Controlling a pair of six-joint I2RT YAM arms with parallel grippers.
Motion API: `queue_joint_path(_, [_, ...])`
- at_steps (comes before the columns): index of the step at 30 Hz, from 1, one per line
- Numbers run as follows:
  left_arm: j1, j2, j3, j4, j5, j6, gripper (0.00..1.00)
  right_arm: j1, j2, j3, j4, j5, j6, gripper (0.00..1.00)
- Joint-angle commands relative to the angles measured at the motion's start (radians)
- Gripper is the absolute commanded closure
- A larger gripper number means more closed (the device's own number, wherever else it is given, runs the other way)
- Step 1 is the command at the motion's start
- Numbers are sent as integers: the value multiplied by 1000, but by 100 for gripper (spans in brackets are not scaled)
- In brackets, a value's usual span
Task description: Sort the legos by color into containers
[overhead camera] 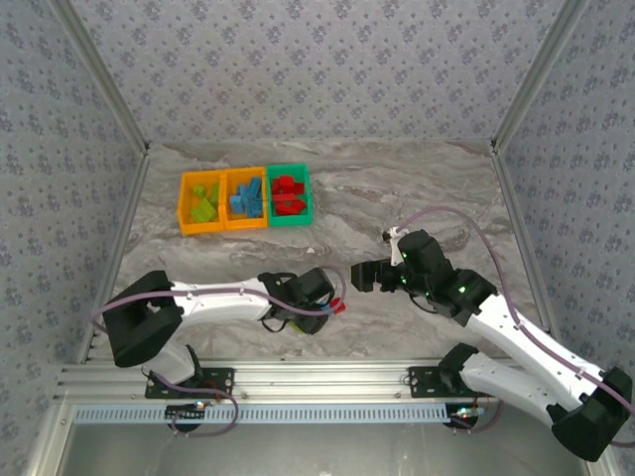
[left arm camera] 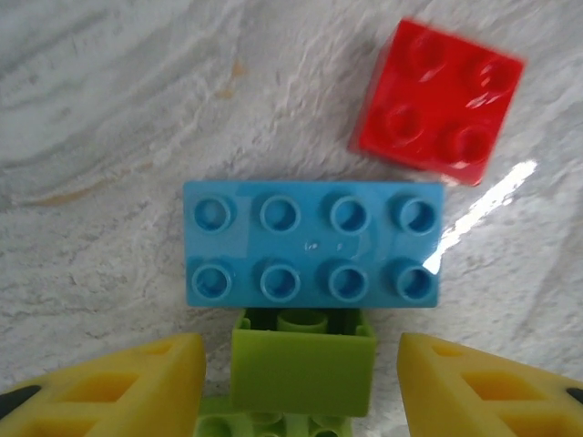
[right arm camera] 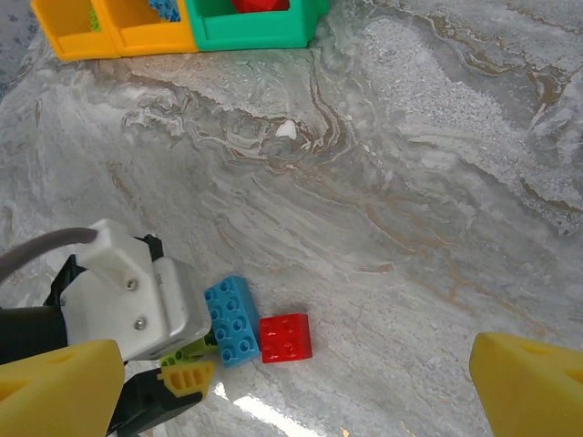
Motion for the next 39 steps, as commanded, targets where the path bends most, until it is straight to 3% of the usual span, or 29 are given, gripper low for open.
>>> queue_joint_path(1, [-5, 22, 8, -27, -14, -17, 45, -5, -9, -6, -27, 4, 10, 0])
queue_joint_path(8, [-6, 15, -13, 18, -7, -20, 64, -5, -9, -7, -33, -22, 0, 0])
queue_joint_path(12, [-5, -29, -28, 45, -13, -10, 72, -5, -5, -20, -9, -172, -47, 0])
queue_joint_path(15, [-3, -97, -26, 19, -27, -4, 74, 5, 7, -28, -8, -309, -76, 0])
queue_joint_path(20, [57, -270, -23, -49, -52, -8, 74, 64, 30, -14, -39, -312, -101, 1])
queue_joint_path(23, [172, -375, -22, -81, -103, -4, 74, 89, 16, -1, -22, -232, -92, 1])
queue_joint_path(28, [546, -488, -11, -6, -141, 12, 72, 88, 7, 18, 5, -164, -74, 0])
queue_joint_path(33, [880, -326, 96, 96, -147, -18, 72, 91, -7, 24, -7, -148, -52, 0])
queue_joint_path(36, [963, -169, 191, 140, -182, -50, 72, 101, -37, 6, -10, -129, -32, 1])
queue_joint_path(39, [970, -27, 317, 110, -287, -90, 69, 103, -62, -9, -9, -111, -14, 0])
